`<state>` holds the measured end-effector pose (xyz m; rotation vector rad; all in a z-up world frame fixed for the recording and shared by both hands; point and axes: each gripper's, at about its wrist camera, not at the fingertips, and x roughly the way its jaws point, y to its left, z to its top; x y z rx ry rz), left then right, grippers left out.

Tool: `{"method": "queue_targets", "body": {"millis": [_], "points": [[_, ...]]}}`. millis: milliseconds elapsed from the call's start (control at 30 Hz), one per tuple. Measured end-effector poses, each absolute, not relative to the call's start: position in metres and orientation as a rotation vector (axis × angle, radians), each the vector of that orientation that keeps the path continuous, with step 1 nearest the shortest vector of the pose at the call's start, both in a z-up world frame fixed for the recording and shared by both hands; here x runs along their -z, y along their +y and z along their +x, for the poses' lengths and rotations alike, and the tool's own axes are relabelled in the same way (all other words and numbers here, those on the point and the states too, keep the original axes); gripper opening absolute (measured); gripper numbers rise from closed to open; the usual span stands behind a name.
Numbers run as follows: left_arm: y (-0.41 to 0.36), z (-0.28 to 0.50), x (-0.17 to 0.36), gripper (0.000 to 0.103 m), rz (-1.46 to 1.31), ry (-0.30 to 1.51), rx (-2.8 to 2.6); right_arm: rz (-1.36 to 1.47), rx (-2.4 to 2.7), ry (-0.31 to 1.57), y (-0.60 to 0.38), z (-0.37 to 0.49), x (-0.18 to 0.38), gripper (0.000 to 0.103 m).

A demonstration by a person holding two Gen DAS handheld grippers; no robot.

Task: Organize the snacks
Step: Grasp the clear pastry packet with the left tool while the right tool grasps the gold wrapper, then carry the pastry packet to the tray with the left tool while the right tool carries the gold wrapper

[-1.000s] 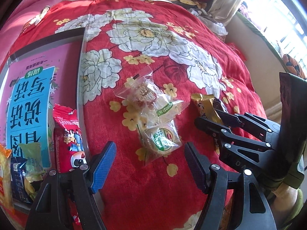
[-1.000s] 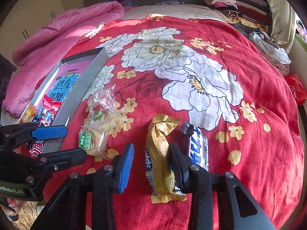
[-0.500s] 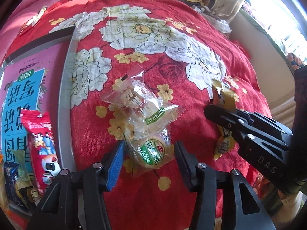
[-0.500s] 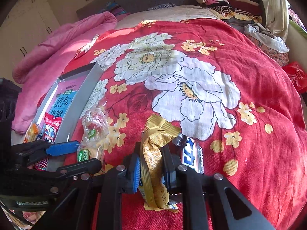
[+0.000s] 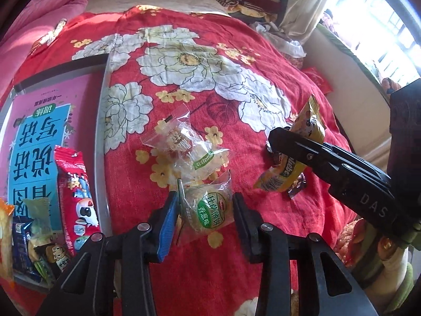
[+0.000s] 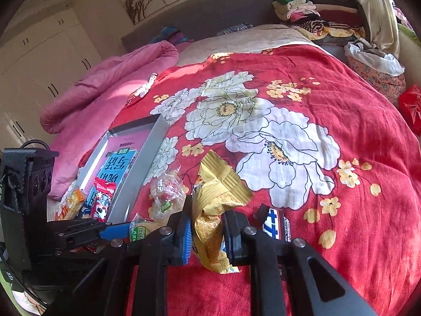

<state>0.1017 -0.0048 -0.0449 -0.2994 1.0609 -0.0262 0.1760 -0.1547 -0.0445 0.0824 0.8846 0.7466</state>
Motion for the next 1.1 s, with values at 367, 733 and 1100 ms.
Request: {"method": "queue_targets", "body": {"millis": [367, 733, 1100], "points": [[0.035, 0.062, -0.013, 0.043, -0.340, 0.927, 0.005, 0.103, -0.851, 0.742, -0.148, 0.145, 0.013, 0.020], [0.128, 0.015, -0.027, 0.043, -0.428, 0.862, -0.192, 0.172, -0.954, 0.735, -0.129, 0.120, 0.006, 0.020], [0.195, -0.032, -0.009, 0.043, -0.462, 0.867, -0.379, 0.104, -1.064, 0.748, -0.078, 0.087, 0.002, 0.020]]}}
